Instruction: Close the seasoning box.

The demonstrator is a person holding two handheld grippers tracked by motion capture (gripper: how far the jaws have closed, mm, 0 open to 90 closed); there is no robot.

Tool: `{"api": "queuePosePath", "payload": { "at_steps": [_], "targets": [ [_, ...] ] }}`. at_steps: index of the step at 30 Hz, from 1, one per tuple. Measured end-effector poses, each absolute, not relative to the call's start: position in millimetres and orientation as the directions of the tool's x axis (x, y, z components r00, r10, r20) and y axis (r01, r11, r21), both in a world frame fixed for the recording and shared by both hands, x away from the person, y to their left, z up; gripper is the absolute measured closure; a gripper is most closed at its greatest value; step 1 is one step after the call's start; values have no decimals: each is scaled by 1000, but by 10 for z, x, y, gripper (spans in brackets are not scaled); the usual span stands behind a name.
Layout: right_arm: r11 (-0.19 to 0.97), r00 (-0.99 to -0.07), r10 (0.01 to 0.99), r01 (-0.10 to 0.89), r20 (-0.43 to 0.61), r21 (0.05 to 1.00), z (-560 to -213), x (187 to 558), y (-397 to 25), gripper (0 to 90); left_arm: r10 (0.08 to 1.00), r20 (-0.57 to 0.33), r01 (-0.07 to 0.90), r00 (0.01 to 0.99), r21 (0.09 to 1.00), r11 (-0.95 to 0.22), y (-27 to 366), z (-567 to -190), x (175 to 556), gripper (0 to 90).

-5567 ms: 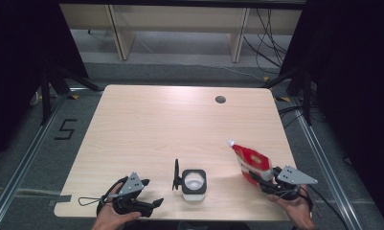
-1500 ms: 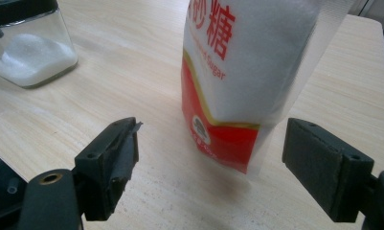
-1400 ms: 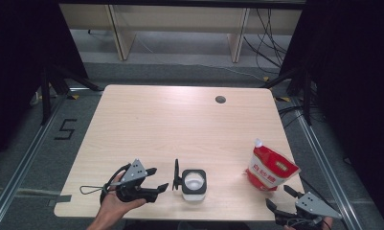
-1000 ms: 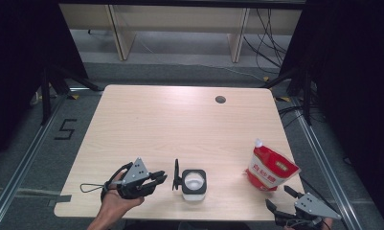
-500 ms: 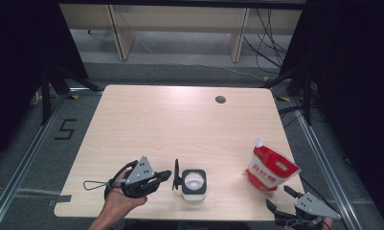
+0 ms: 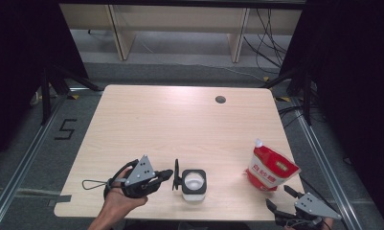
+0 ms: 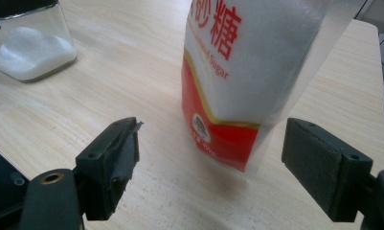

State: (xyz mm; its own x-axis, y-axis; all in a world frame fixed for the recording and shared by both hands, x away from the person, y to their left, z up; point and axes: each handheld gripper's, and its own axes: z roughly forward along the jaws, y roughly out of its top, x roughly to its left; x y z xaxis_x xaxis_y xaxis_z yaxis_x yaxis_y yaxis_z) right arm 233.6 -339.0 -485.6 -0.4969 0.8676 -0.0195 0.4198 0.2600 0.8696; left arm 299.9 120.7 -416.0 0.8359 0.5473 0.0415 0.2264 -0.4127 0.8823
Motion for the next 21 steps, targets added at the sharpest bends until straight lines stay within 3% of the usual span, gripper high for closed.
{"api": "queuePosePath", "payload": {
  "at_steps": [15, 21],
  "targets": [
    [313, -528, 845, 361, -84, 879, -4856, 2375, -3412, 213, 543, 103, 188, 833, 870, -455, 1094, -4115, 3007, 887],
    [295, -526, 848, 375, -60, 879, -4858, 2369, -3402, 213, 526, 95, 189, 845, 868, -459, 997, -4134, 3016, 887]
  ]
}}
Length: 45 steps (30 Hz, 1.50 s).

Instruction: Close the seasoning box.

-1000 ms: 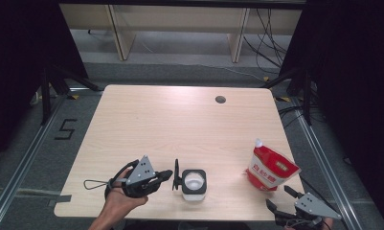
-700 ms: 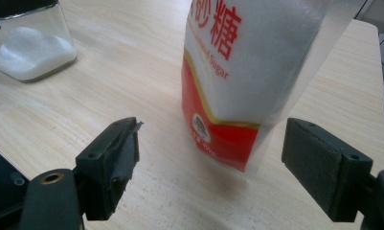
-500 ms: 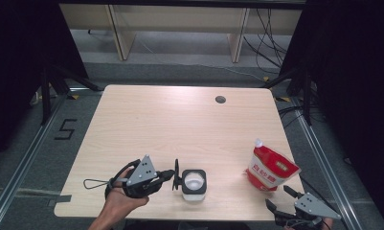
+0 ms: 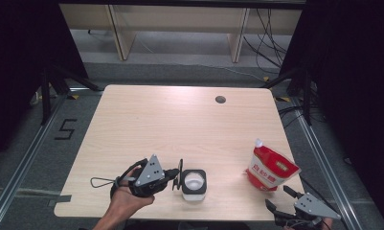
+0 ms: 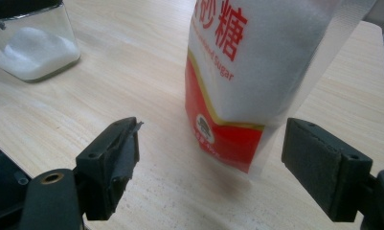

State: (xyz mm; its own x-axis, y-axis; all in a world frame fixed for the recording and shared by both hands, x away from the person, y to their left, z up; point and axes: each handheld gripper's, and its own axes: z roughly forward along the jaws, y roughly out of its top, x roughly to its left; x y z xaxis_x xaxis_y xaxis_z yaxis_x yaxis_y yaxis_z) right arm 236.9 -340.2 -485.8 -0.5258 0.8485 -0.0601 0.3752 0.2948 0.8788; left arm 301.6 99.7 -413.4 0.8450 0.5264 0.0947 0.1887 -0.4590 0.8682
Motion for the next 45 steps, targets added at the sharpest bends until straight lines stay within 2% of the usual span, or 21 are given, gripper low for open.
{"api": "queuePosePath", "payload": {
  "at_steps": [7, 9, 17, 21, 22, 33, 39, 45],
  "targets": [
    [285, -520, 853, 396, -42, 873, -4857, 2358, -3407, 214, 492, 78, 193, 867, 858, -477, 848, -4194, 3036, 887],
    [294, -521, 851, 366, -67, 883, -4855, 2373, -3423, 213, 488, 65, 202, 870, 856, -475, 821, -4214, 3049, 886],
    [292, -526, 848, 362, -65, 885, -4854, 2374, -3416, 213, 463, 47, 205, 885, 854, -479, 728, -4295, 3072, 886],
    [279, -528, 848, 389, -35, 878, -4857, 2364, -3407, 212, 462, 37, 223, 886, 840, -495, 676, -4369, 3080, 884],
    [294, -528, 847, 364, -63, 884, -4856, 2374, -3418, 212, 461, 36, 224, 887, 838, -498, 662, -4390, 3080, 883],
    [287, -526, 848, 359, -62, 888, -4851, 2377, -3420, 212, 460, 24, 235, 887, 836, -496, 656, -4427, 3099, 867],
    [294, -527, 847, 356, -69, 887, -4850, 2378, -3421, 212, 475, -16, 257, 880, 857, -447, 714, -4386, 3100, 796],
    [289, -528, 847, 362, -60, 886, -4850, 2376, -3416, 211, 491, -31, 258, 871, 879, -402, 842, -4320, 3114, 601]
  ]
}}
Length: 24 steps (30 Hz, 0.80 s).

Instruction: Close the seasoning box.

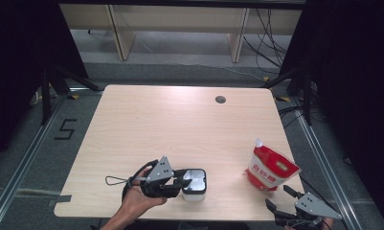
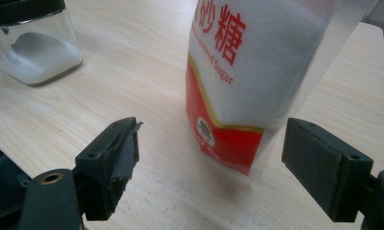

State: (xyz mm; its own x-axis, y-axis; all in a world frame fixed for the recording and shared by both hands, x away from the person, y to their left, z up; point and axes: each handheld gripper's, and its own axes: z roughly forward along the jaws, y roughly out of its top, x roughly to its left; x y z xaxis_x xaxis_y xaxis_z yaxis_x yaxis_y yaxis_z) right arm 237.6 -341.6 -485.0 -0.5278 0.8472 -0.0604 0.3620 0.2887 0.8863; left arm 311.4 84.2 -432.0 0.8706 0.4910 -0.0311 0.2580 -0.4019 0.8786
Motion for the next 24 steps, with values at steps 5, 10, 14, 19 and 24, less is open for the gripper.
{"api": "queuePosePath", "payload": {
  "at_steps": [5, 10, 14, 19, 24],
  "targets": [
    [281, -528, 848, 376, -45, 883, -4850, 2365, -3398, 211, 503, -35, 256, 864, 890, -378, 943, -4318, 3085, 436],
    [285, -529, 847, 370, -51, 884, -4852, 2370, -3398, 207, 537, -47, 283, 842, 887, -366, 1066, -4357, 3055, 333],
    [282, -528, 848, 384, -42, 879, -4851, 2364, -3395, 205, 551, -60, 300, 832, 884, -357, 1149, -4412, 3042, 300],
    [289, -531, 846, 385, -46, 876, -4848, 2363, -3394, 204, 566, -49, 305, 823, 878, -368, 1241, -4445, 3025, 270],
    [285, -531, 847, 388, -40, 876, -4850, 2363, -3391, 204, 579, -51, 318, 814, 873, -371, 1301, -4489, 2998, 239]
  ]
}}
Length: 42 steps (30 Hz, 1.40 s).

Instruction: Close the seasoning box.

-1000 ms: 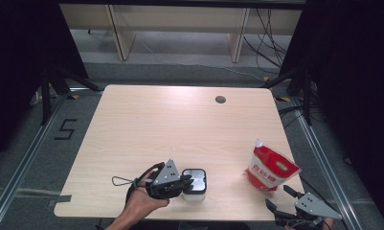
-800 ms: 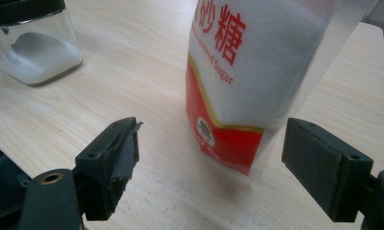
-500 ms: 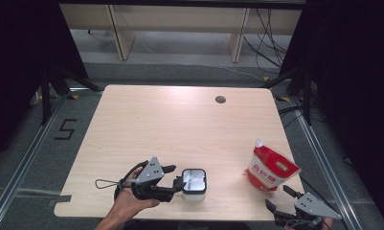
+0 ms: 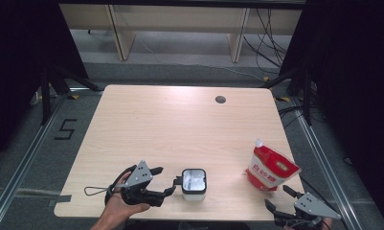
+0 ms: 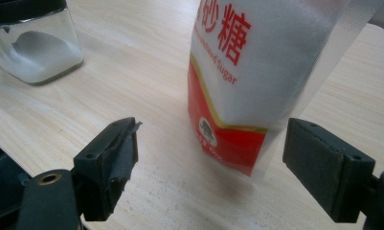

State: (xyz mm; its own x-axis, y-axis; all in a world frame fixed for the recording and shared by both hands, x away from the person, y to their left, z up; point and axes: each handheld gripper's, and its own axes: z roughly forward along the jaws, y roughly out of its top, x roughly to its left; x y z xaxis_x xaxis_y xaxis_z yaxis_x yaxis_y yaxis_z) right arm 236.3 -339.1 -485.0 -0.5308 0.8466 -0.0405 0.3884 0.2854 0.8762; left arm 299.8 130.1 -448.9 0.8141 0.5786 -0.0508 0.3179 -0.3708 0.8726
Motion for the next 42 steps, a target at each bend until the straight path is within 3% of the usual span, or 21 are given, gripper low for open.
{"api": "queuePosePath", "payload": {
  "at_steps": [19, 22, 24, 28, 30, 37, 42],
  "targets": [
    [275, -514, 857, 399, -34, 875, -4845, 2344, -3373, 204, 607, -89, 367, 790, 861, -351, 1481, -4648, 2891, 220],
    [299, -530, 845, 364, -68, 882, -4847, 2374, -3398, 204, 609, -85, 370, 788, 857, -359, 1502, -4681, 2876, 218],
    [270, -511, 859, 423, -18, 865, -4846, 2332, -3369, 204, 621, -111, 396, 776, 852, -343, 1503, -4723, 2849, 213],
    [301, -537, 842, 391, -50, 870, -4850, 2363, -3388, 199, 626, -111, 404, 772, 846, -349, 1526, -4780, 2816, 213],
    [270, -509, 860, 427, -17, 863, -4846, 2328, -3368, 199, 636, -108, 410, 764, 842, -350, 1543, -4804, 2794, 213],
    [293, -534, 845, 400, -40, 868, -4852, 2353, -3382, 181, 663, -75, 413, 745, 833, -369, 1554, -4890, 2722, 193],
    [315, -541, 838, 363, -76, 877, -4858, 2371, -3393, 163, 664, -99, 415, 741, 844, -338, 1547, -4916, 2687, 162]
  ]
}}
